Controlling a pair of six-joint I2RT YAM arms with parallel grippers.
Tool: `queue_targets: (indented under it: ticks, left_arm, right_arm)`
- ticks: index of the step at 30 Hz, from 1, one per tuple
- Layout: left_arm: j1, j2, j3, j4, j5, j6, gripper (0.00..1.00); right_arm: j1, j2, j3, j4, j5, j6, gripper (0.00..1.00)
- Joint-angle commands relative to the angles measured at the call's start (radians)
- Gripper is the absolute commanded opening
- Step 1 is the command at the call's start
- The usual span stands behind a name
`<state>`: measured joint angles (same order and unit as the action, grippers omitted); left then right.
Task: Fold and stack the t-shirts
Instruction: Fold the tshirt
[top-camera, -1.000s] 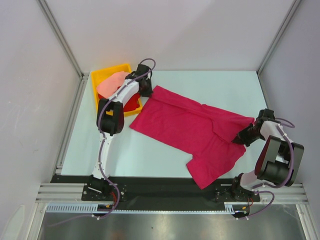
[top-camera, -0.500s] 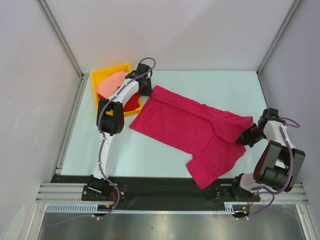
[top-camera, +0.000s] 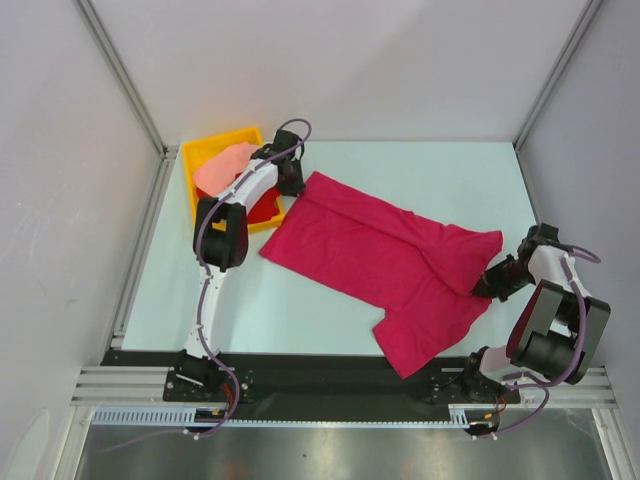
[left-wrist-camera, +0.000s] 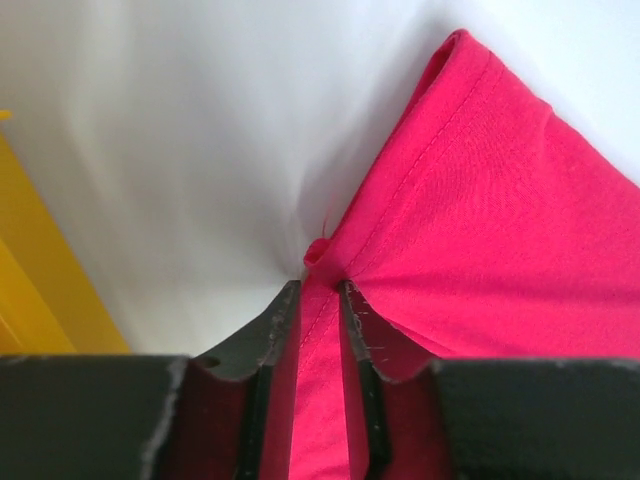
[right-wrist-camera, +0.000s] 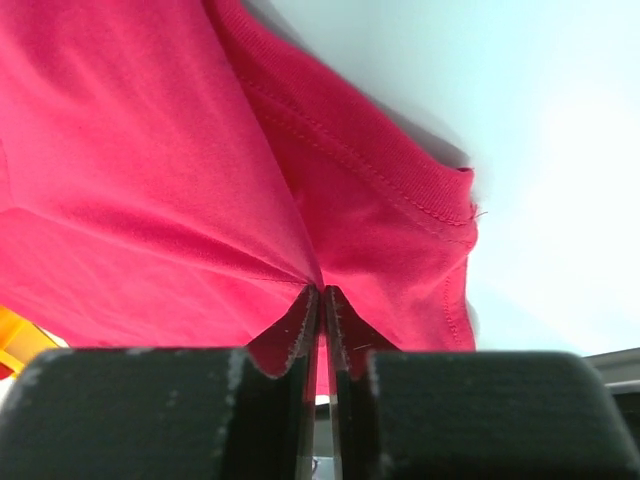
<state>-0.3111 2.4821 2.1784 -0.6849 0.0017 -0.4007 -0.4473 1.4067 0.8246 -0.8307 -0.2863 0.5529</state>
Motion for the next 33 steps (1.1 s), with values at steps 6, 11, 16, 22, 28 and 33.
queue_targets:
  ticks: [6,11,16,22,28,33]
  left_arm:
    - [-0.019,-0.115,-0.026,0.038,-0.055,-0.013,0.51]
    - [-0.022,-0.123,-0.011,0.05,-0.042,-0.006,0.53]
    - [-0.025,-0.147,-0.06,0.109,-0.02,0.003,0.62]
    - [-0.017,-0.092,0.015,0.189,0.119,0.065,0.75]
    - [-0.006,-0.025,0.04,0.284,0.14,0.111,0.79]
    - [0.012,0.017,0.053,0.346,0.149,0.023,0.78]
  right_arm:
    - [-0.041,-0.04,-0.042,0.116,0.059,0.151,0.22]
    - [-0.042,-0.002,0.054,0.024,0.093,0.118,0.27]
    - [-0.053,-0.012,0.086,0.014,0.122,0.059,0.55]
    - [-0.053,0.116,0.194,0.142,0.064,0.035,0.67]
    - [-0.053,0.305,0.353,0.236,0.041,-0.041,0.8]
    - [-0.056,0.429,0.476,0.235,0.01,-0.059,0.74]
